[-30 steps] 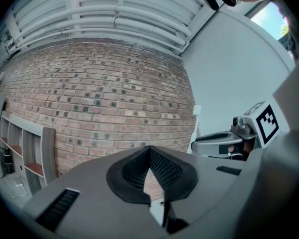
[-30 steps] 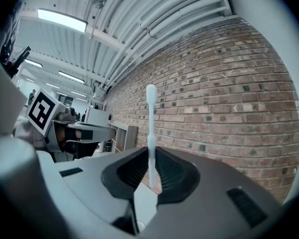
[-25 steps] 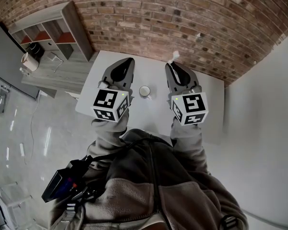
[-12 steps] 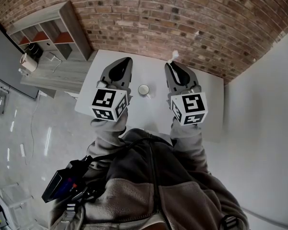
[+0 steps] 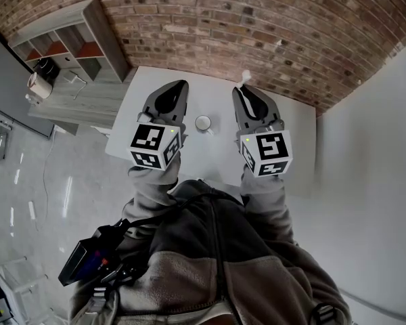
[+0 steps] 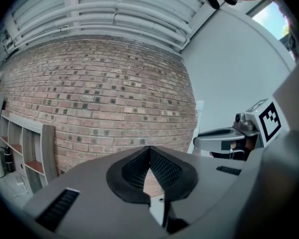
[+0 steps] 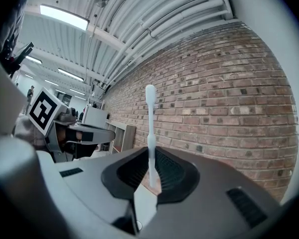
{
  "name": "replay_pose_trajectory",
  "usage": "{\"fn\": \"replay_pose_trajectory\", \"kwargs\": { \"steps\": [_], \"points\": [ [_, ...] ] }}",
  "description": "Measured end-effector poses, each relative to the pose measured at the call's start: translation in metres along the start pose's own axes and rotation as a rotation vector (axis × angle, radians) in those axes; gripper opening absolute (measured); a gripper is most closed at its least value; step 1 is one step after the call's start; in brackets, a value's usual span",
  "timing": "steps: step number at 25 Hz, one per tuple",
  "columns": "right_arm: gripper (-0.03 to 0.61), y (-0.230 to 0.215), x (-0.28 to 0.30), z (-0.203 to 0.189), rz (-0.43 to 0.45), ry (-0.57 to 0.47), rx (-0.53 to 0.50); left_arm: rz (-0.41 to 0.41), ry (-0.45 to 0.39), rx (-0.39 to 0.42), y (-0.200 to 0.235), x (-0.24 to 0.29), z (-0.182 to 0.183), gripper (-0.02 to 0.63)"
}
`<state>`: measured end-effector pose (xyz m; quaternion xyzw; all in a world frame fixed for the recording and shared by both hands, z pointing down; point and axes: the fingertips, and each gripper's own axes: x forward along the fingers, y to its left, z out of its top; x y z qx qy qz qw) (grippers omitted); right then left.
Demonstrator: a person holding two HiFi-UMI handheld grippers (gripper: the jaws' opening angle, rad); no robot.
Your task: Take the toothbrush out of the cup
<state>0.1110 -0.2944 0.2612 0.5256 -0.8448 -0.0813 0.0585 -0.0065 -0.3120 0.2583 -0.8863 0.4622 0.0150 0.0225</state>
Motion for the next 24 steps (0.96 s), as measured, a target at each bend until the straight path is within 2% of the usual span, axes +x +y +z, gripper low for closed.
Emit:
{"fn": "replay_pose_trajectory", "kwargs": {
  "steps": [24],
  "points": [
    [0.044,0.015,-0.006,-0.006,-0.009,-0.008,0.001,0.002,0.001,-0.013,0.005,-0.015,-0.012,0.004]
  ]
}}
